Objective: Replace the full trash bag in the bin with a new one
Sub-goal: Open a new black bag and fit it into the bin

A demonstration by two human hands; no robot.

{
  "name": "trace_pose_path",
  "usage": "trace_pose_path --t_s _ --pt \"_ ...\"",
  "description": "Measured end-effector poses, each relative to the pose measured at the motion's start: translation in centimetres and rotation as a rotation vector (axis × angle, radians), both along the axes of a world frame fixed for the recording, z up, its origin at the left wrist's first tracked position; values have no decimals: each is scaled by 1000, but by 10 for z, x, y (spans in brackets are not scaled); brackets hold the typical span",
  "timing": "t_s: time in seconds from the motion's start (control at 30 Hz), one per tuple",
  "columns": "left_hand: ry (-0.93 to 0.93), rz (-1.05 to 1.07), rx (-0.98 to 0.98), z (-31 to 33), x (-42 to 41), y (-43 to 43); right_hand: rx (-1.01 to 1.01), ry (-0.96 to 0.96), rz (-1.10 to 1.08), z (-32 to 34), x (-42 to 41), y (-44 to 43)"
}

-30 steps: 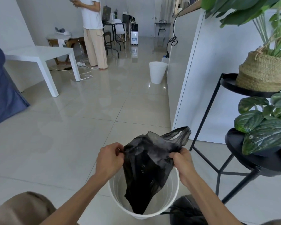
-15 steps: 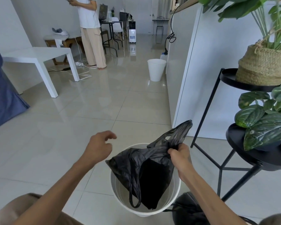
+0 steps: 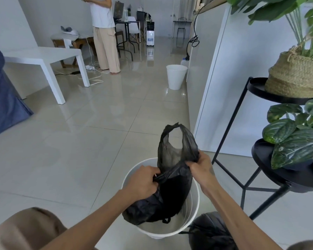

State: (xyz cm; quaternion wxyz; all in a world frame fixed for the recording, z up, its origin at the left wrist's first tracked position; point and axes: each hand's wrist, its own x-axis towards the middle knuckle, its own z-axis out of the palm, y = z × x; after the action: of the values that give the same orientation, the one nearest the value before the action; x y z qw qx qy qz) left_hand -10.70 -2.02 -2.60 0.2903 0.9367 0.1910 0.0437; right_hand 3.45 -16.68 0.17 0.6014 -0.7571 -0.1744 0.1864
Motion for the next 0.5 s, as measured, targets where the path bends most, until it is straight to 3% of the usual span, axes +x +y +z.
trace_pose_path --t_s 0.17,0.27,0.37,0.5 --pt "-69 231 -65 1 3 -3 -51 11 -285 -12 -22 7" --pt "-131 251 -177 1 3 -6 -113 12 -108 -33 -39 -1" --pt "-173 142 -286 0 -1 -14 -48 81 96 -38 -46 1" --pt "-223 38 -532 6 -9 -23 24 215 146 -20 -52 7"
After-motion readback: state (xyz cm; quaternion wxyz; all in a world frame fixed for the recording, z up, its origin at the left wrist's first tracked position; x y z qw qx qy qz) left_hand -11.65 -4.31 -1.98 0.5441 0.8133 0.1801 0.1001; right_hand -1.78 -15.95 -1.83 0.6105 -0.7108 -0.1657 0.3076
